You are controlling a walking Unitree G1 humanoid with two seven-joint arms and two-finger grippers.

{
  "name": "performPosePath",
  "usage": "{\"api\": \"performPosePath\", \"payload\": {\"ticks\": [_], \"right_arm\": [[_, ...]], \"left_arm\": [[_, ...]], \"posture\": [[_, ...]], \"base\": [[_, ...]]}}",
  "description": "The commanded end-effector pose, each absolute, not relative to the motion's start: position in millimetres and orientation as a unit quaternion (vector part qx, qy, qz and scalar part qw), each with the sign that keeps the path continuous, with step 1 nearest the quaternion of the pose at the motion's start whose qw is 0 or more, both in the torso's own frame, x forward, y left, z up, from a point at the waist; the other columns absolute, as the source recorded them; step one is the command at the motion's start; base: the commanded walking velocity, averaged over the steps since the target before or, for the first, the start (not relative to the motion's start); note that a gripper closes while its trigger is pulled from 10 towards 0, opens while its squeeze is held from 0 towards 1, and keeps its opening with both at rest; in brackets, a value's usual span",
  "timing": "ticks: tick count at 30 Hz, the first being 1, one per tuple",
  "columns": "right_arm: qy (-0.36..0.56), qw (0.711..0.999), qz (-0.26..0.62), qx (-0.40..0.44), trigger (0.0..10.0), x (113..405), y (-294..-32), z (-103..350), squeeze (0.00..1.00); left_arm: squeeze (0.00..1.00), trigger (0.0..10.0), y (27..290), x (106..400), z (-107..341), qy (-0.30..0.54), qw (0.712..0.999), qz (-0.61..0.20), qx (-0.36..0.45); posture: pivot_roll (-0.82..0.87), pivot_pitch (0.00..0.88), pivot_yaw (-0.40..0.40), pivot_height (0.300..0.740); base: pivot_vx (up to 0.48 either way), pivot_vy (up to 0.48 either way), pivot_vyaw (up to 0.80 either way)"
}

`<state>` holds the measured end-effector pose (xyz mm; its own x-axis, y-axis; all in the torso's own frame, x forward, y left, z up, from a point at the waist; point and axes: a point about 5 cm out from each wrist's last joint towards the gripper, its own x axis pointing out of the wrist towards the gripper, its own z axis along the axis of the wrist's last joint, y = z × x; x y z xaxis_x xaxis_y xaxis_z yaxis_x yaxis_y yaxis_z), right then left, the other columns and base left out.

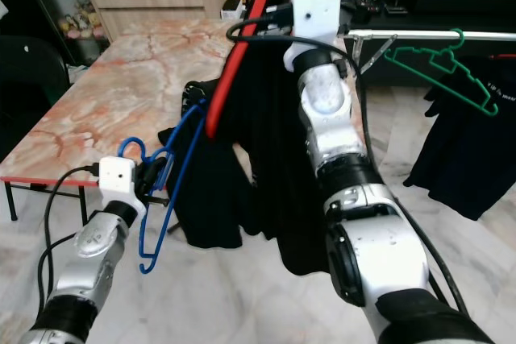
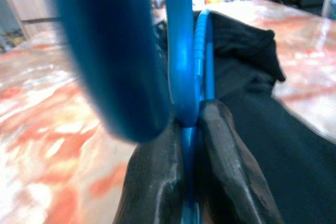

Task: Hang hanger

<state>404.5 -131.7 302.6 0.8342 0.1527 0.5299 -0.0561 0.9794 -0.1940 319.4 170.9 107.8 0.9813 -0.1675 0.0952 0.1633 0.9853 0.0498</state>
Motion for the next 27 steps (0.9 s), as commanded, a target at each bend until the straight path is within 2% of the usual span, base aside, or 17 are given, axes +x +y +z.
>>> {"api": "performPosePath", "payload": {"ticks": [1, 8, 14, 23, 27], "right_arm": [[-0.325, 0.94, 0.065, -0.083, 10.0, 402, -123, 331, 0.0], [-0.34, 0.934, 0.061, -0.094, 10.0, 404, -126, 356, 0.0], [-0.36, 0.928, 0.046, -0.087, 10.0, 403, -132, 397, 0.0], [-0.355, 0.929, 0.029, -0.098, 10.0, 403, -138, 413, 0.0], [-0.326, 0.939, 0.015, -0.106, 10.0, 408, -144, 400, 0.0]], "left_arm": [[0.0, 10.0, 169, 317, 97, -0.018, 0.996, -0.088, 0.029], [0.0, 10.0, 170, 317, 96, -0.019, 0.996, -0.086, 0.029], [0.0, 10.0, 169, 316, 94, -0.015, 0.996, -0.087, 0.029], [0.0, 10.0, 171, 314, 93, -0.014, 0.996, -0.084, 0.031], [0.0, 10.0, 172, 313, 92, -0.012, 0.996, -0.083, 0.032]], "posture": [[0.03, 0.008, 0.031, 0.74], [0.02, 0.01, 0.029, 0.74], [0.01, 0.014, 0.026, 0.74], [0.02, 0.024, 0.022, 0.74], [0.02, 0.026, 0.023, 0.74]], "base": [[0.446, 0.0, 0.0], [0.449, 0.0, 0.0], [0.446, 0.0, 0.0], [0.447, 0.0, 0.0], [0.449, 0.0, 0.0]]}}
